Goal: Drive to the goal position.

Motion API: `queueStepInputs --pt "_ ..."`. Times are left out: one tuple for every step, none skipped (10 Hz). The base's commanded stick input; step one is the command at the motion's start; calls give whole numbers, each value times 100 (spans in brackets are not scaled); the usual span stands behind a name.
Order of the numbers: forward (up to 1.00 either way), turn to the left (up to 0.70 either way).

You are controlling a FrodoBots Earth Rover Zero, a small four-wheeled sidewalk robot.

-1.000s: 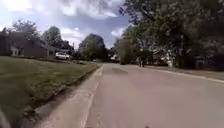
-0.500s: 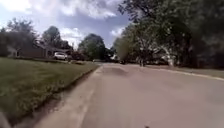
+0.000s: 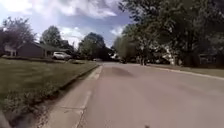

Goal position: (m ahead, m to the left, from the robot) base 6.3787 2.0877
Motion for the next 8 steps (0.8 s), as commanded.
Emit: queueStepInputs --pt "100 0" --pt "100 0" --pt "100 0" --pt "100 2" --pt "100 2" --pt "100 2" --pt "100 2" --pt "100 2"
